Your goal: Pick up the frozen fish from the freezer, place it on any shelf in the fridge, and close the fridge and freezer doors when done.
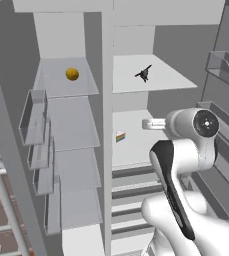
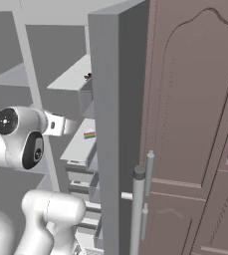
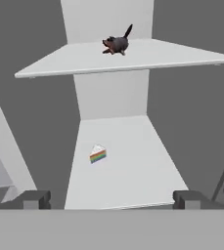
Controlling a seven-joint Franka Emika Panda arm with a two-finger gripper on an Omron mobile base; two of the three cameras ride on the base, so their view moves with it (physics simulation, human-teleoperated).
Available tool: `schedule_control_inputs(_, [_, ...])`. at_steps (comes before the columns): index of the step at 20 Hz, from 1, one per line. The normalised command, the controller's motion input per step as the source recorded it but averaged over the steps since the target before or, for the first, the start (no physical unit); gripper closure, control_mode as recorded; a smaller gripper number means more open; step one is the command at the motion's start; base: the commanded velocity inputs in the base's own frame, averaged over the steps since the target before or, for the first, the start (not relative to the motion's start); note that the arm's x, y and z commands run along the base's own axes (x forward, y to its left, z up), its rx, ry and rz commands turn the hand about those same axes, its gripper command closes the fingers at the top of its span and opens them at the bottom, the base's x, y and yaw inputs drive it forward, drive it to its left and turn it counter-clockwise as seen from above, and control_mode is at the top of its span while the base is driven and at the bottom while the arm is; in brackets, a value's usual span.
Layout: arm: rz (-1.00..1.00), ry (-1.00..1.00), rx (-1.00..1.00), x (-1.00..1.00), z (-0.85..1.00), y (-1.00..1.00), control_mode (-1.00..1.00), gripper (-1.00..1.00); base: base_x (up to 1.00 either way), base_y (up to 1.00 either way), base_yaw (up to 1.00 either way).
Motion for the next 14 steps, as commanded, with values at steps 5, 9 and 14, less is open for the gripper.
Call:
schedule_control_inputs(5, [0.00,0.01,0.00,-0.30,0.00,0.07,1.00,-1.00,-0.29,0.14,0.00])
schedule_control_inputs(9, [0.00,0.00,0.00,0.00,0.00,0.00,1.00,-1.00,-0.75,0.27,0.00])
schedule_control_inputs(14, [0.00,0.00,0.00,0.00,0.00,0.00,1.00,-1.00,-0.62,0.04,0.00])
